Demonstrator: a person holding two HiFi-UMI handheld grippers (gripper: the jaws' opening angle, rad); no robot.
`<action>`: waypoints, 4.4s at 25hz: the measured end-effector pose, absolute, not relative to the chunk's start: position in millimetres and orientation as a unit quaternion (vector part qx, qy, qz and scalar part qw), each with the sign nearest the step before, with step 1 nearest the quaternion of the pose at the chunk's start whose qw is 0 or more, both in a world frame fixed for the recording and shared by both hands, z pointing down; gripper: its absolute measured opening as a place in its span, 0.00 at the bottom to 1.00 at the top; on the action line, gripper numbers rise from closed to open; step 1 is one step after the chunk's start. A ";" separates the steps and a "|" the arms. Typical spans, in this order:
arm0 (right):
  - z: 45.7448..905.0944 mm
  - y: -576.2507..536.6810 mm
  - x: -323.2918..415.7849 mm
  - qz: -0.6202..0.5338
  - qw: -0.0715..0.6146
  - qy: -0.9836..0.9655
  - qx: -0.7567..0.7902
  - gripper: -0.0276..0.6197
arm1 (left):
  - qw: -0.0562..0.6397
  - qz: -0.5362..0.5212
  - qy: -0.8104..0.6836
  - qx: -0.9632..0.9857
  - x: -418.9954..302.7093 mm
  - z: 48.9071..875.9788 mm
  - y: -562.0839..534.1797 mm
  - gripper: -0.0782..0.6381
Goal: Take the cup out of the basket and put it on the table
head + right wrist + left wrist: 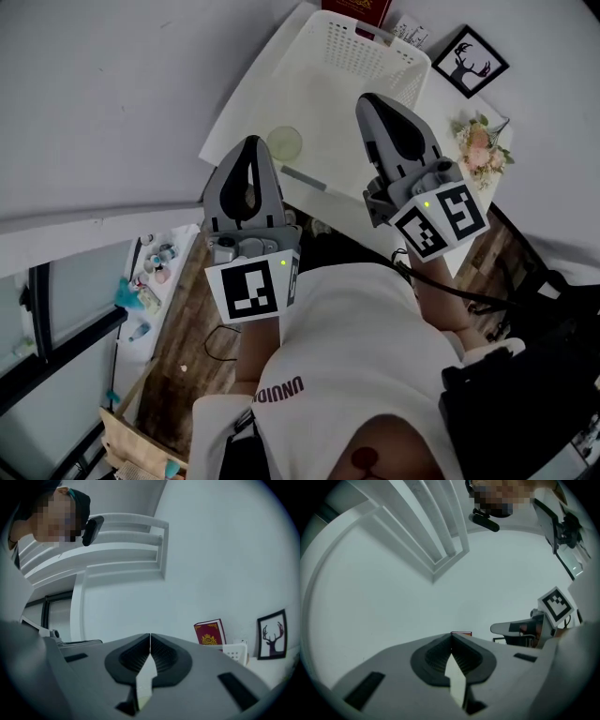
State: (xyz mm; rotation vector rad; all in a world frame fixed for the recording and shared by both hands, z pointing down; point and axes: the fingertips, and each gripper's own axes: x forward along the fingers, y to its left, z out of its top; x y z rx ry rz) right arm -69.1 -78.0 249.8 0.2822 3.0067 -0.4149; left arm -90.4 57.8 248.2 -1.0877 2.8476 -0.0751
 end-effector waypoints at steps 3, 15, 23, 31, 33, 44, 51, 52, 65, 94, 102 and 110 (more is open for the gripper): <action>251.5 -85.4 -71.0 -0.142 0.048 0.985 0.080 0.07 | 0.046 -0.029 0.927 -0.371 -99.8 248.2 49.6 0.13; 251.0 -101.6 -99.2 -0.158 0.054 0.986 0.001 0.07 | 0.050 -0.032 0.888 -0.456 -152.1 234.7 22.4 0.13; 248.8 -117.8 -104.3 -0.148 0.058 0.984 -0.082 0.07 | 0.039 -0.021 0.843 -0.536 -181.7 231.7 -5.6 0.13; 249.9 -129.8 -93.4 -0.146 0.062 0.973 -0.169 0.07 | 0.033 -0.029 0.788 -0.614 -198.3 233.8 -34.3 0.13; 250.5 -131.1 -89.4 -0.144 0.063 0.969 -0.188 0.07 | 0.035 -0.035 0.771 -0.635 -200.0 234.0 -40.0 0.13; 253.5 -132.1 -57.4 -0.144 0.052 0.958 -0.242 0.07 | 0.033 -0.109 0.666 -0.738 -177.9 254.2 -65.9 0.13; 251.4 -132.3 -42.9 -0.144 0.065 0.954 -0.256 0.07 | 0.008 -0.145 0.587 -0.796 -157.7 280.6 -74.5 0.13; 251.3 -131.4 -42.6 -0.145 0.065 0.954 -0.254 0.07 | -0.001 -0.147 0.572 -0.807 -152.6 283.9 -75.2 0.13; 252.9 -131.5 -27.6 -0.149 0.069 0.951 -0.262 0.07 | -0.001 -0.272 0.405 -0.873 -119.7 342.0 -86.0 0.24; 245.8 -135.4 -13.3 -0.133 0.066 0.945 -0.290 0.07 | -0.049 -0.582 -0.153 -0.797 -97.1 469.4 -18.3 0.27; 245.5 -138.6 -10.7 -0.131 0.063 0.942 -0.302 0.07 | -0.054 -0.600 -0.241 -0.761 -105.2 494.4 3.6 0.27; 245.8 -139.4 -9.8 -0.135 0.064 0.941 -0.304 0.07 | -0.047 -0.618 -0.276 -0.735 -112.5 508.6 13.5 0.27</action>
